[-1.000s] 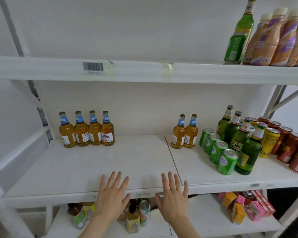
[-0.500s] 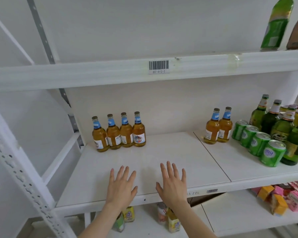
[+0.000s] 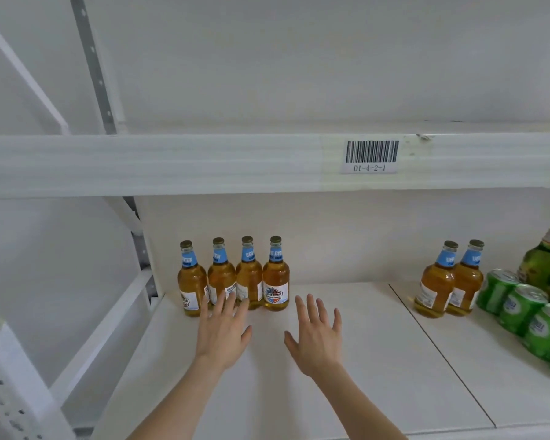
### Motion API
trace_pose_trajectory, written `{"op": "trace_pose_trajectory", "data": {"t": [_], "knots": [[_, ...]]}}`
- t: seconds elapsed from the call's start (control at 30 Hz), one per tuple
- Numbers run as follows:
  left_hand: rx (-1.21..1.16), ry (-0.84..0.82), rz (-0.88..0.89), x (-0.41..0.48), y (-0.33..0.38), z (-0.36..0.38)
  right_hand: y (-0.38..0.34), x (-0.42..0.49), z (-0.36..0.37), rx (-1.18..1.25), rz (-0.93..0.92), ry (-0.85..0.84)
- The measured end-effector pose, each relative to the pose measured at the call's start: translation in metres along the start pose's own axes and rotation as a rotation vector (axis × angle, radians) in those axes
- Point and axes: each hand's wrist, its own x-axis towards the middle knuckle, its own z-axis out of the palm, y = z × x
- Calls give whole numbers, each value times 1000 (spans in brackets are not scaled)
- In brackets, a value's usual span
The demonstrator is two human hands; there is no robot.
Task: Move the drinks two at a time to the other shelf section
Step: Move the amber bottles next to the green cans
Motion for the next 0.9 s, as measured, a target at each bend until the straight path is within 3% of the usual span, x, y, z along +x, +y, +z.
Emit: {"op": "trace_pose_trajectory", "data": {"t": [0.47, 0.6, 0.73, 0.9], "knots": [[-127, 213, 55, 131, -37, 19, -13, 127, 40, 217, 155, 6], [-194, 250, 27, 147, -38, 24, -15, 146, 54, 531, 209, -15], [-290, 150, -102, 155, -25, 17, -16, 157, 58, 947, 247, -5], [-437, 57, -306, 161, -2, 16, -17, 159, 58, 1076, 277, 32]]}}
